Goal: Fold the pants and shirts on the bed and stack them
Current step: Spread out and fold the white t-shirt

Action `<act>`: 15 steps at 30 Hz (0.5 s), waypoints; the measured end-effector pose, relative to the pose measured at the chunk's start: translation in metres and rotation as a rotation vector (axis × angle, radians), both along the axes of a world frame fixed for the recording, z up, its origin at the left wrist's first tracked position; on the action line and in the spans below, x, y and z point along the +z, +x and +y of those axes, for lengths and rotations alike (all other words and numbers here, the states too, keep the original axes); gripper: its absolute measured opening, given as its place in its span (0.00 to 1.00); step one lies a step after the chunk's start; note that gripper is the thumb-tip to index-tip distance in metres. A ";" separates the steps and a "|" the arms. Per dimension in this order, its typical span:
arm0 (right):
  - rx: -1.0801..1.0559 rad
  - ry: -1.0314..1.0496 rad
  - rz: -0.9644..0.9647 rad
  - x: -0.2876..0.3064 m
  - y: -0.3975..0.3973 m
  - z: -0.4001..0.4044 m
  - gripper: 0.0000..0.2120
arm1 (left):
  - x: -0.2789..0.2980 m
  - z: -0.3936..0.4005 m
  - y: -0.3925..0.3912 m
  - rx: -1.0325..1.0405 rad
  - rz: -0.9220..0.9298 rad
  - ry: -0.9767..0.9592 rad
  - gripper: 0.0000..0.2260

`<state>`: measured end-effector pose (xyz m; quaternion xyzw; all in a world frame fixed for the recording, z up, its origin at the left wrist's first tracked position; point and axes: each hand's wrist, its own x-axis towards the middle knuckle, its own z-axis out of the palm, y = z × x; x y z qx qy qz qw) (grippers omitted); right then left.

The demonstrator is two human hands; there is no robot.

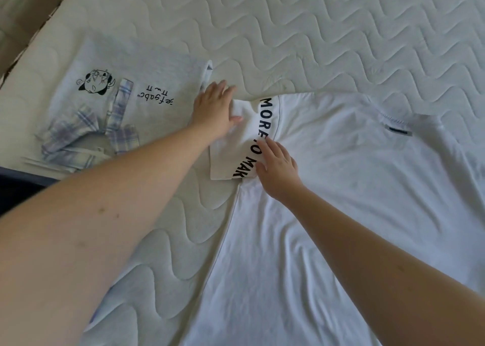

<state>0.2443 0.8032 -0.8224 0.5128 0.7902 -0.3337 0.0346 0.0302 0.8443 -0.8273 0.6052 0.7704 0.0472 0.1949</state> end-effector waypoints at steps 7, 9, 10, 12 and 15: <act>-0.063 0.033 0.068 0.000 0.006 0.002 0.31 | 0.015 0.030 -0.013 -0.028 -0.077 0.168 0.14; -0.091 0.106 0.074 0.000 0.005 0.003 0.31 | 0.021 0.032 -0.018 -0.002 -0.075 0.178 0.14; -0.103 0.153 0.062 0.000 0.005 0.004 0.31 | 0.022 0.033 -0.019 0.010 -0.033 0.175 0.14; -0.114 0.225 0.026 -0.002 0.003 0.002 0.31 | 0.021 0.032 -0.019 0.051 0.038 0.172 0.14; -0.046 0.211 -0.023 -0.012 0.001 -0.006 0.29 | 0.008 0.026 -0.013 0.114 0.021 0.126 0.08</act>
